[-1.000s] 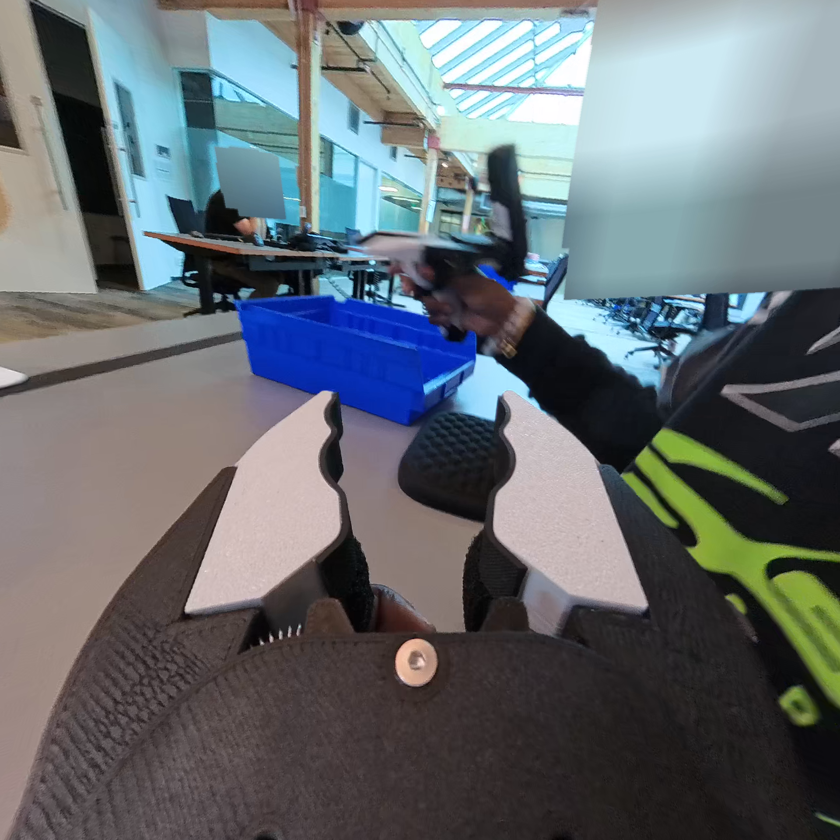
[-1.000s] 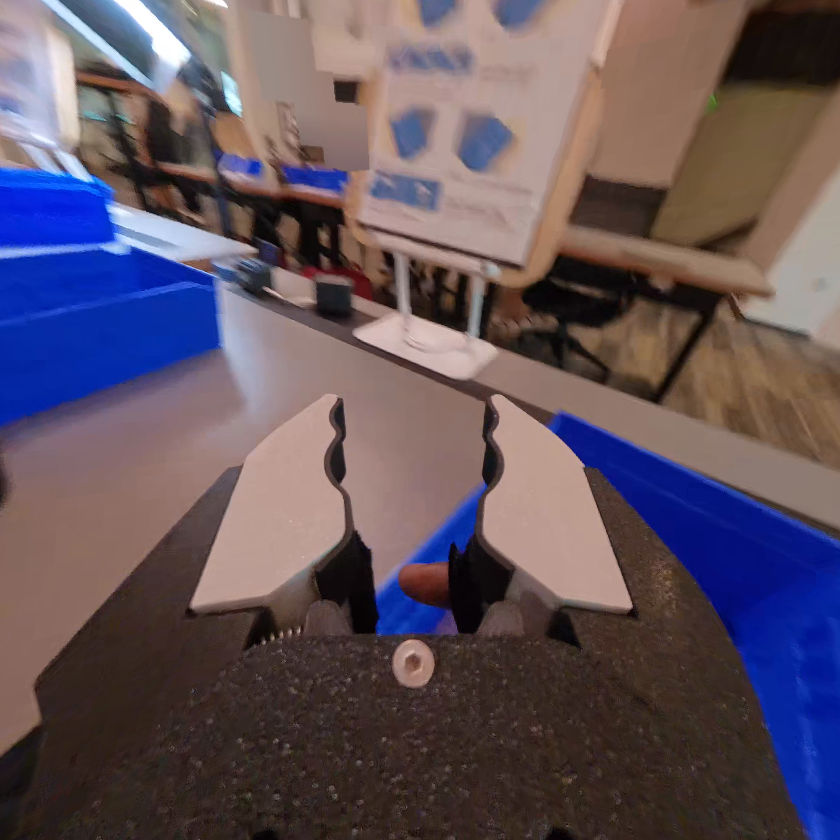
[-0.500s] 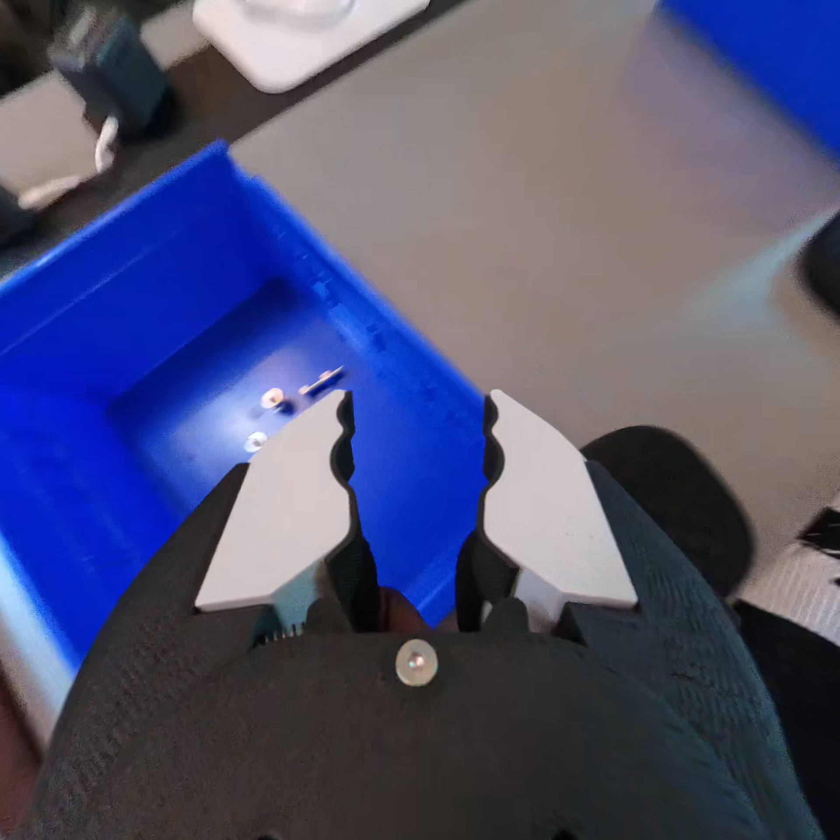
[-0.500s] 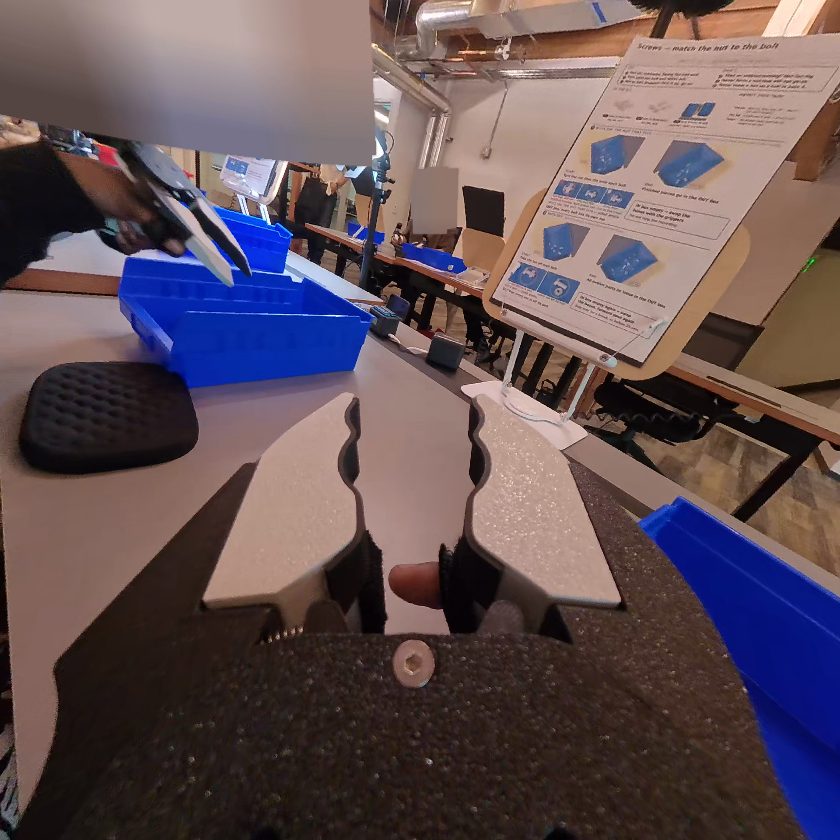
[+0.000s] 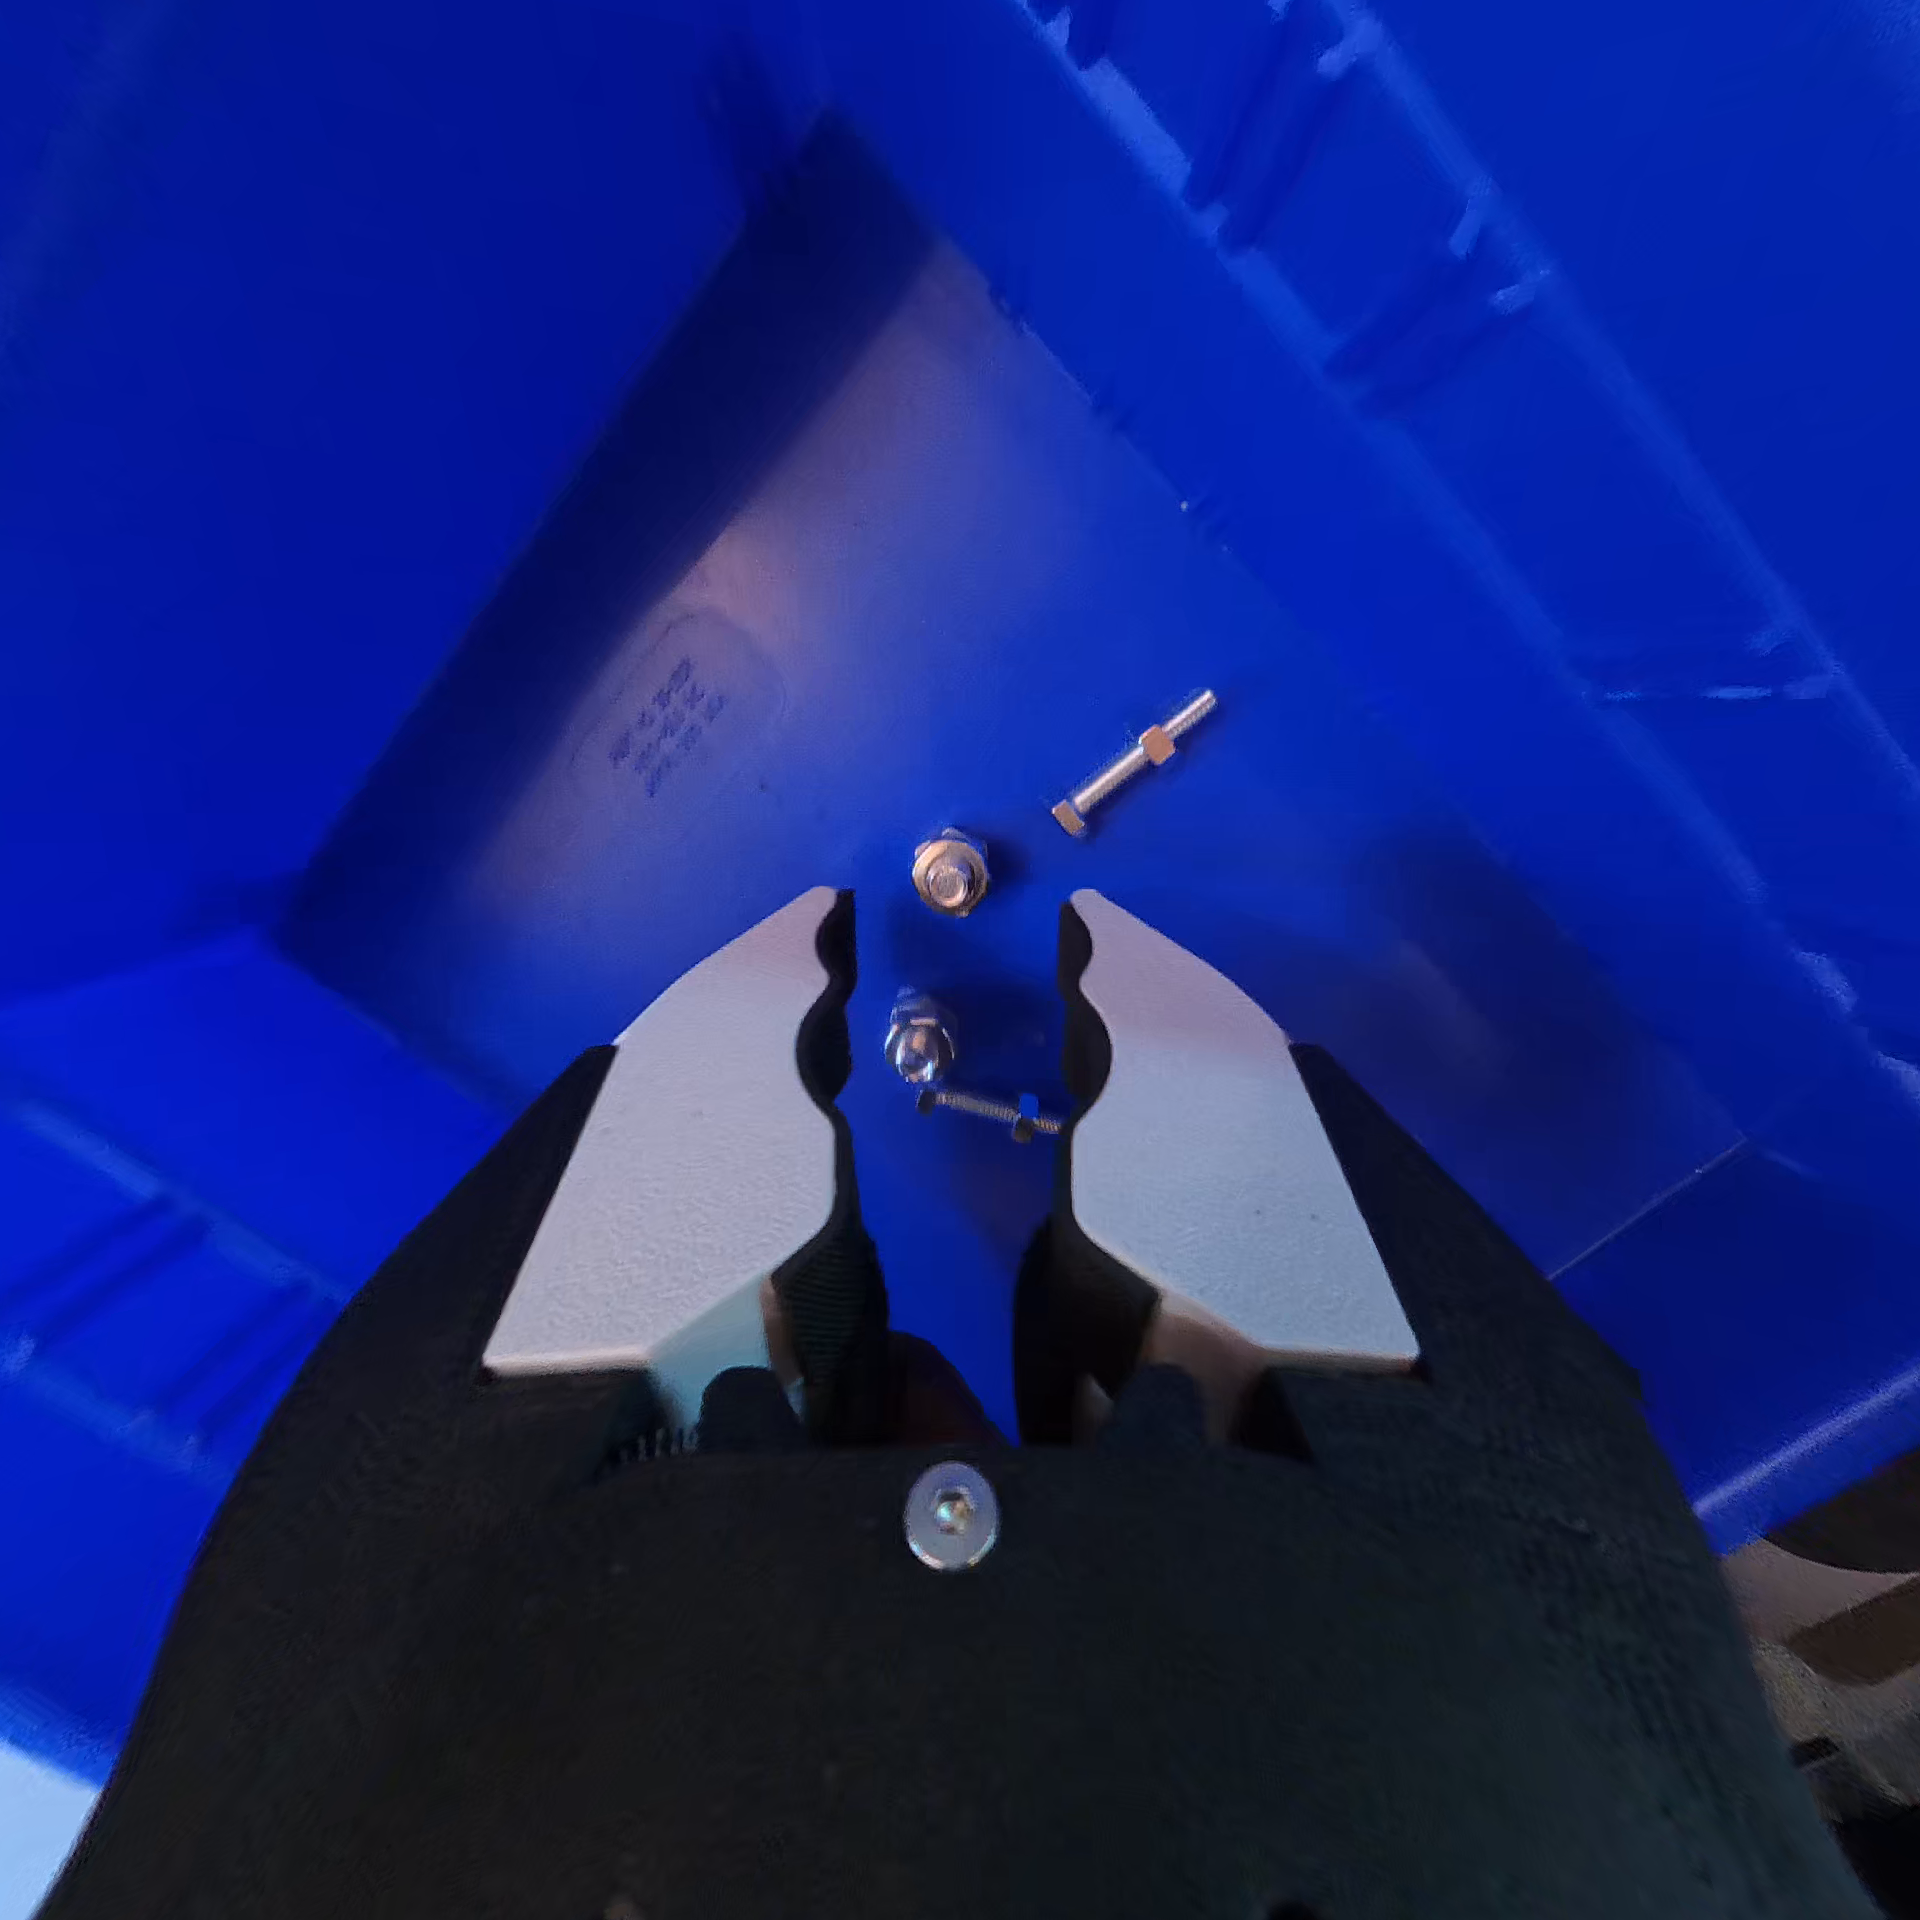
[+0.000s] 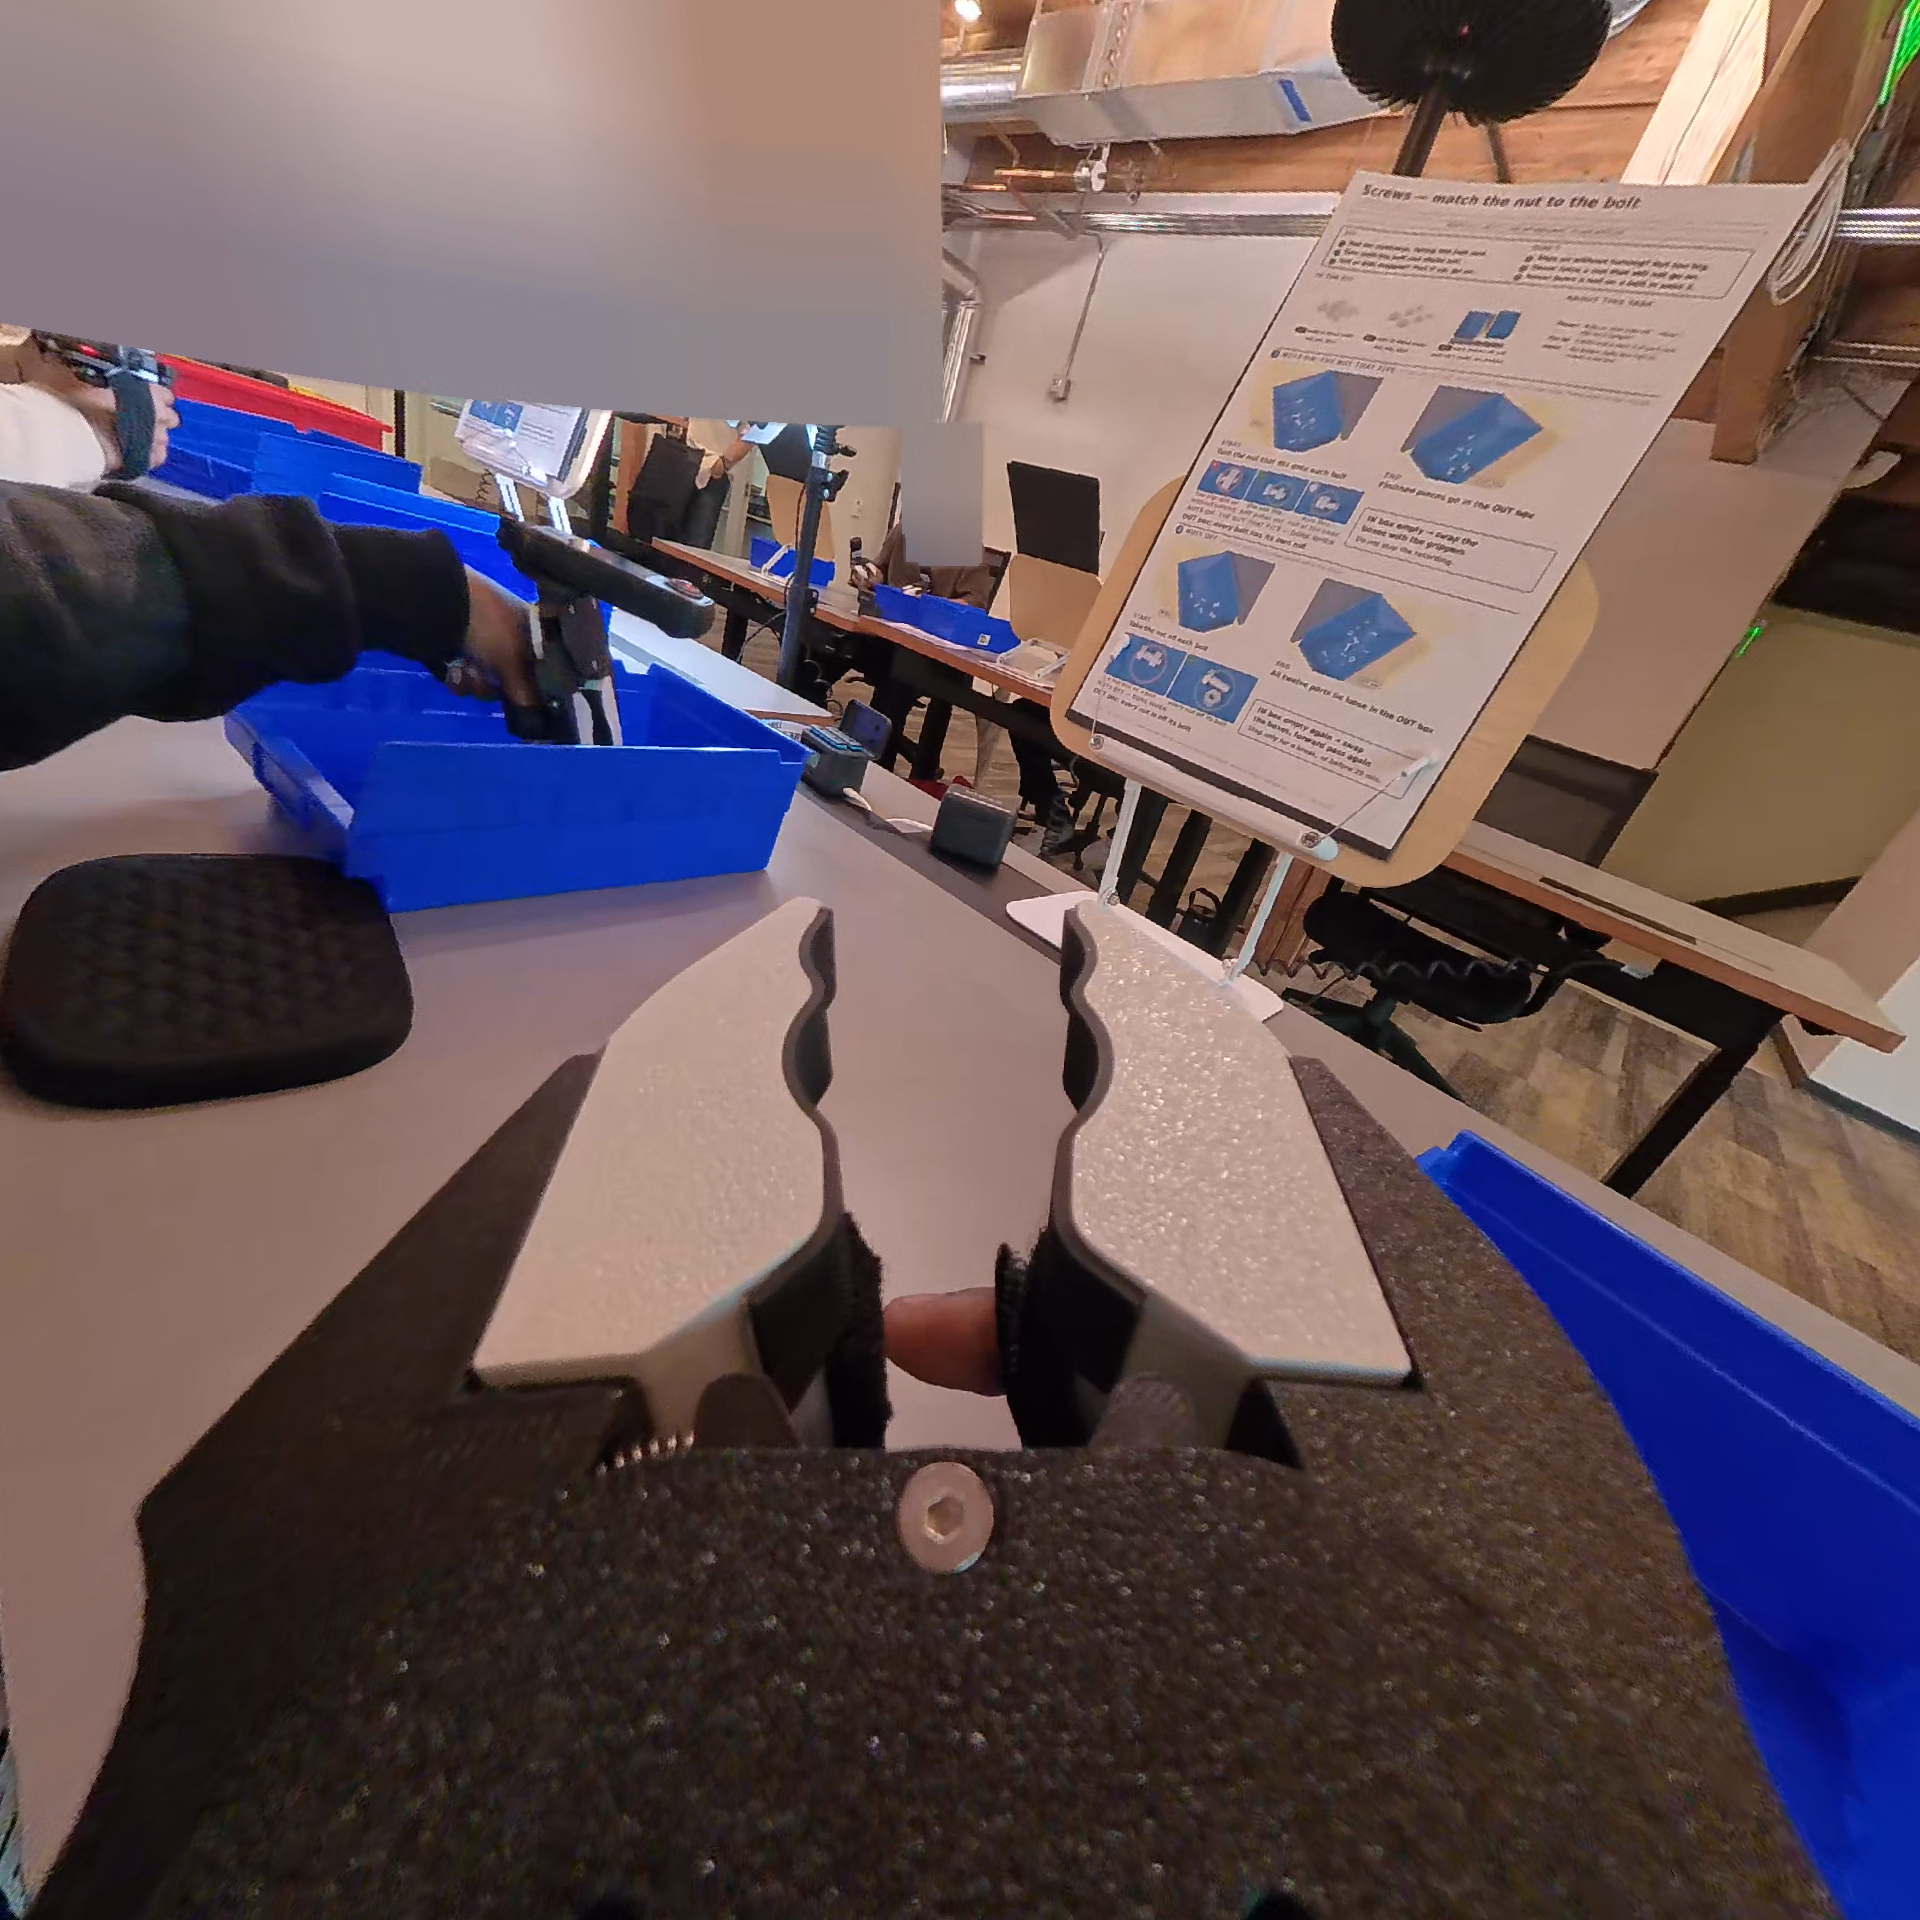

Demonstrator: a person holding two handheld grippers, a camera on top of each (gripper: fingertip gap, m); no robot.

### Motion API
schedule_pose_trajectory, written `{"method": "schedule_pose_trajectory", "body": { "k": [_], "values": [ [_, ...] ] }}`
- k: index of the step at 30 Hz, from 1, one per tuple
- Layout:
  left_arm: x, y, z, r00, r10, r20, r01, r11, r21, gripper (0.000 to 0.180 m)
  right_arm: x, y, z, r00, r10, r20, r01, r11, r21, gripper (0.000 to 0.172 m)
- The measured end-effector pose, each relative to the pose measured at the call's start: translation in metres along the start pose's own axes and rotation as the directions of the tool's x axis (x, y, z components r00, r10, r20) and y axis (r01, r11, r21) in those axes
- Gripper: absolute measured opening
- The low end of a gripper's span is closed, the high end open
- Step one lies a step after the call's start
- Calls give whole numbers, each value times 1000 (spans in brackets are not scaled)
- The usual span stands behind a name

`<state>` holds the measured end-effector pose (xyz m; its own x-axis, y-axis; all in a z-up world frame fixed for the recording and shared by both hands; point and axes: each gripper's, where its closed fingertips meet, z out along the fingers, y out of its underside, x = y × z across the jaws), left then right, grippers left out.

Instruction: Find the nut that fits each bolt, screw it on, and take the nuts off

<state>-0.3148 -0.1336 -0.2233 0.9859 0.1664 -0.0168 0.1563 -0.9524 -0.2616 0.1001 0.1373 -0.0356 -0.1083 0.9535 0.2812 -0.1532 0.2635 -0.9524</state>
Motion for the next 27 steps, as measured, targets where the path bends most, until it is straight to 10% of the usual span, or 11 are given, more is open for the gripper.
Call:
{"method": "schedule_pose_trajectory", "body": {
  "k": [14, 20, 27],
  "values": [
    [25, -23, -51, 1000, 15, 12, -17, 991, 131, 15, -5, 8, 6, 999, -27, 17, 27, 999, -44, 42],
    [110, -63, -110, 969, 243, 49, -247, 931, 269, 15, -16, 13, 10, 997, -39, 59, 43, 996, -74, 41],
    [241, -82, -102, 826, 563, 20, -544, 787, 290, 14, -25, 15, 12, 994, -54, 95, 63, 994, -93, 41]
  ]
}}
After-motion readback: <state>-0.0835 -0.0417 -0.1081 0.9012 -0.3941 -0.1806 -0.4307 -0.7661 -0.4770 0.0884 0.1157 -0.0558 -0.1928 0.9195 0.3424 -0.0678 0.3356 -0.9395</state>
